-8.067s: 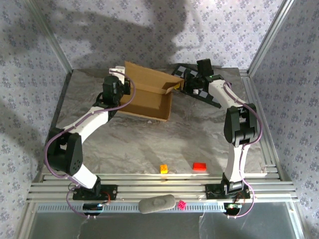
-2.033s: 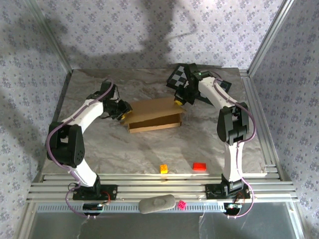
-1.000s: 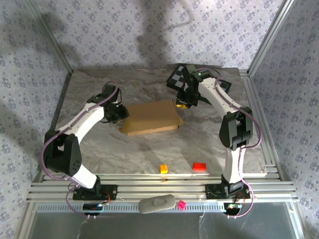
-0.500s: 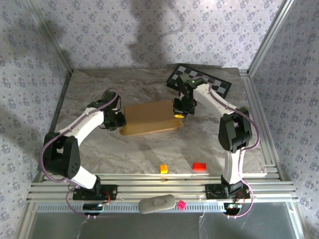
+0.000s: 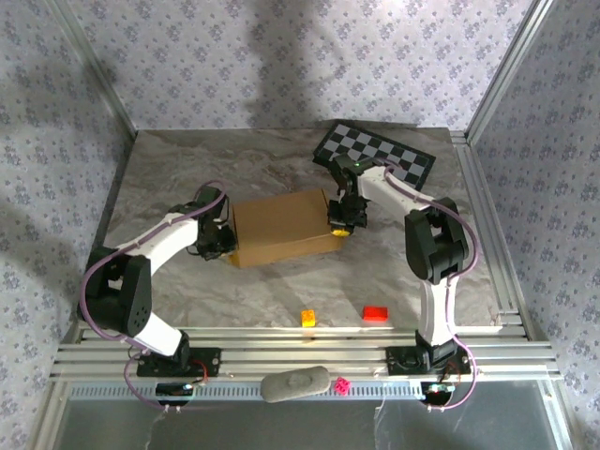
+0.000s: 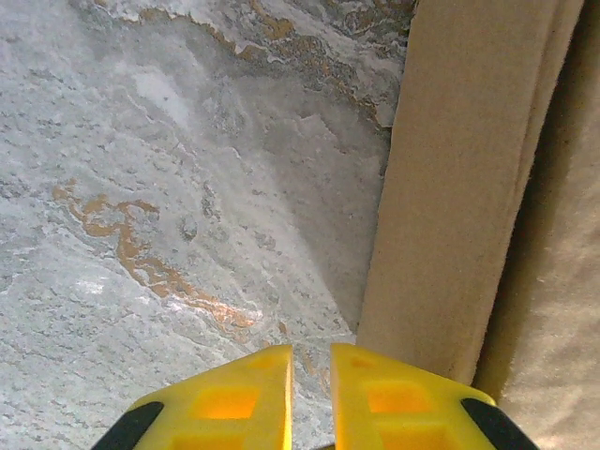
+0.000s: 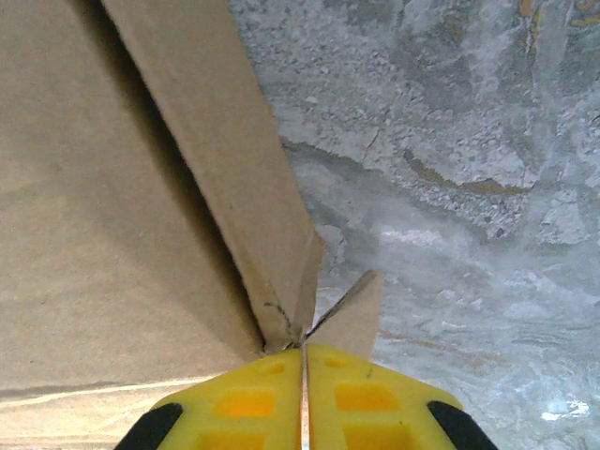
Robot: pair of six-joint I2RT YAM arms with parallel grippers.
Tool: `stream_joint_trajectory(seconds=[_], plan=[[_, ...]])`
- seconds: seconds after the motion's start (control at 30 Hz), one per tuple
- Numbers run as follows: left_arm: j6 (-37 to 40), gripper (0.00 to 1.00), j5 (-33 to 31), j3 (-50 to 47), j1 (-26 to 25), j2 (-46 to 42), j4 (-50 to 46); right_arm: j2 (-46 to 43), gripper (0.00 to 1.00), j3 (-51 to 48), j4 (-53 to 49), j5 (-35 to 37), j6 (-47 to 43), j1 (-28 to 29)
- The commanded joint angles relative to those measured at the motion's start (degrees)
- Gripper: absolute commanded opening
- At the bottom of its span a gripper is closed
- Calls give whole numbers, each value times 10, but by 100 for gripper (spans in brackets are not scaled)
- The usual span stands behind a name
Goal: Fold the paper box
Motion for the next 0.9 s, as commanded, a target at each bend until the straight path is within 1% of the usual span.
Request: stream_joint_trajectory(seconds=[0.0, 0.1, 0.23, 0.3, 0.43, 0.57, 0.73, 0.77, 0.87], plan=[[7, 17, -11, 11, -3, 1, -1, 3, 10, 9, -23, 27, -10, 4], [6, 18, -14, 27, -3, -13, -12, -22, 12, 17, -20, 37, -9, 4], [8, 32, -34, 53, -3, -38, -49, -38, 13, 38, -33, 39, -4, 1], [11, 35, -42, 65, -3, -51, -66, -42, 14, 46, -37, 40, -4, 1], [14, 35, -35, 75, -3, -69, -77, -48, 16, 59, -33, 31, -3, 2], [17, 31, -8, 66, -3, -53, -71, -35, 17, 66, -23, 1, 4, 4], [4, 30, 5, 37, -3, -23, -33, -10, 17, 44, 1, -23, 9, 5], [1, 31, 10, 33, -4, -14, -7, -4, 17, 36, 8, -27, 12, 3], [-2, 32, 11, 32, -11, 17, 13, 18, 17, 24, 16, -29, 16, 1]])
